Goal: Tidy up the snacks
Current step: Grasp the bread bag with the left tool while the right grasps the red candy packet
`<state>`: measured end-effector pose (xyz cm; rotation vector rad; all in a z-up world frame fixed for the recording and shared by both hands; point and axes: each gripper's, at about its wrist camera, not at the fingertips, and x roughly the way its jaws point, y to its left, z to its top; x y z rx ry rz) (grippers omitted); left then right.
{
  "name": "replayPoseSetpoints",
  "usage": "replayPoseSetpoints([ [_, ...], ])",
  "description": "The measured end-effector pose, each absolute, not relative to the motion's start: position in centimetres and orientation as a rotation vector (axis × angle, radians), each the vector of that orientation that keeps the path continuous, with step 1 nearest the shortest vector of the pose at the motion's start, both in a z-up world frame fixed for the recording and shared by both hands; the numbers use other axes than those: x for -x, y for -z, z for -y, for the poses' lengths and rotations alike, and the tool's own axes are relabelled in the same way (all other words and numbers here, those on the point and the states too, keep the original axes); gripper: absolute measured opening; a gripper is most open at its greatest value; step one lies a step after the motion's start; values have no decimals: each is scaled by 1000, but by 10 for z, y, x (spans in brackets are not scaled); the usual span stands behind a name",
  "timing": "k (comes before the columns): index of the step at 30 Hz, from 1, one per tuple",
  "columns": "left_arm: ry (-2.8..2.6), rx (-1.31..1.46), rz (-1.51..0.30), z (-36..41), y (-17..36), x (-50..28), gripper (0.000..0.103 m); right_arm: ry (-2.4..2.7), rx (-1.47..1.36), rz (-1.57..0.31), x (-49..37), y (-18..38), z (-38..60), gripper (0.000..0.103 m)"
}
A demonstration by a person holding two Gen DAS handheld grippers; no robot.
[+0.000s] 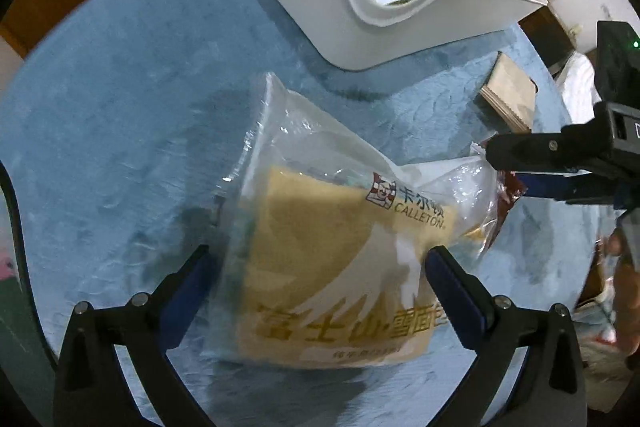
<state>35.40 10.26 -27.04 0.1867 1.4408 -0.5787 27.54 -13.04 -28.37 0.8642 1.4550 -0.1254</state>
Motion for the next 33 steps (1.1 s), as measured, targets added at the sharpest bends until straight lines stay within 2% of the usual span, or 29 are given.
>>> replayPoseSetpoints([
  [9, 509, -225, -1391, -82, 269, -325, 102, 135, -911, -1467, -279, 287, 132, 85],
  [13, 435, -126, -1417, -87, 267, -312, 90, 133, -908, -1476, -282, 286, 141, 85],
  [15, 406, -13, -1440, -103, 265, -303, 80, 132, -896, -1483, -289, 284, 141, 85],
  [17, 385, 64, -1446, -118, 261, -292, 64, 134, -879, -1489, -291, 283, 137, 85],
  [20, 359, 170, -1450, -138, 255, -275, 51, 141, -841, -1502, -293, 283, 132, 85],
  [24, 318, 191, -1440, -148, 249, -249, 47, 161, -772, -1528, -299, 285, 119, 85],
  [28, 308, 194, -1432, -149, 241, -228, 42, 182, -723, -1546, -300, 286, 112, 80],
  [33, 310, 195, -1416, -145, 230, -204, 40, 199, -835, -1579, -298, 291, 123, 79],
])
